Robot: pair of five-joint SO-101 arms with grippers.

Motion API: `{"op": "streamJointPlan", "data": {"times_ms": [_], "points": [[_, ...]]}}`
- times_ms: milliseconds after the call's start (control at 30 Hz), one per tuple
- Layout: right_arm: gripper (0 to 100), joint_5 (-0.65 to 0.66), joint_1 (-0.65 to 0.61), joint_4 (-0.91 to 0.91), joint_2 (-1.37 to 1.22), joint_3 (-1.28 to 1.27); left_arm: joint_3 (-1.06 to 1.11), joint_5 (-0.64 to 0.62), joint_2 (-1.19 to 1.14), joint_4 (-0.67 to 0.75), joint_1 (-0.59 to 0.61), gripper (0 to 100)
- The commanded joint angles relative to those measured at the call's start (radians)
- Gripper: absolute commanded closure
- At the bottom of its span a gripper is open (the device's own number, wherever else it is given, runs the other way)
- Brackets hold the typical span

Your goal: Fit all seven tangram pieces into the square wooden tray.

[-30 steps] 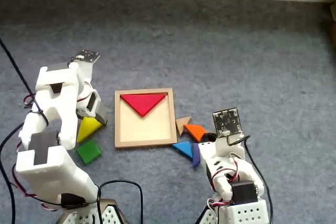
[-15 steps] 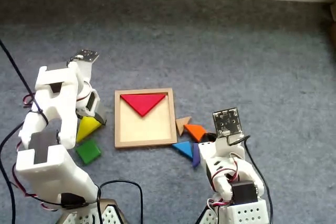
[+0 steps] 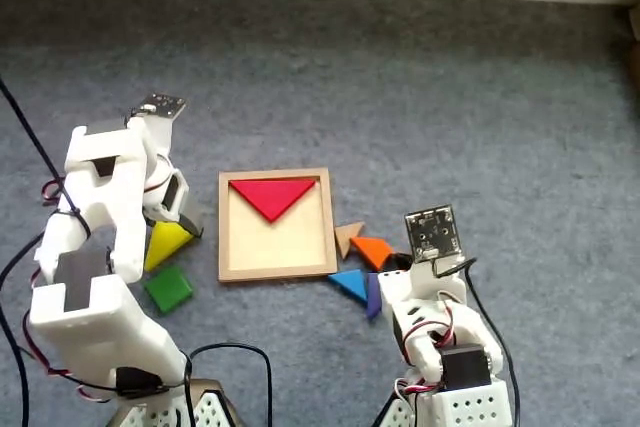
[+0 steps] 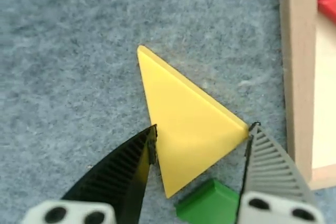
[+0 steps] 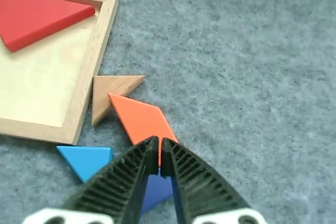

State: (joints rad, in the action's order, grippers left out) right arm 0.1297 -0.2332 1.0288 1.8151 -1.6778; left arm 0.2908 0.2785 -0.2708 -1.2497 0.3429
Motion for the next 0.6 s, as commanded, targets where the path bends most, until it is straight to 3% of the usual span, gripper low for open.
{"op": "streamJointPlan", "data": {"times_ms": [0, 567], "points": [[97.6, -0.005, 0.012, 0.001, 0.010, -0.137, -0.035, 0.006, -0.004, -0.003, 0.013, 72], [97.6, -0.005, 0.012, 0.001, 0.013, -0.137, -0.097, 0.006, -0.056, -0.040, -0.056, 72]]}}
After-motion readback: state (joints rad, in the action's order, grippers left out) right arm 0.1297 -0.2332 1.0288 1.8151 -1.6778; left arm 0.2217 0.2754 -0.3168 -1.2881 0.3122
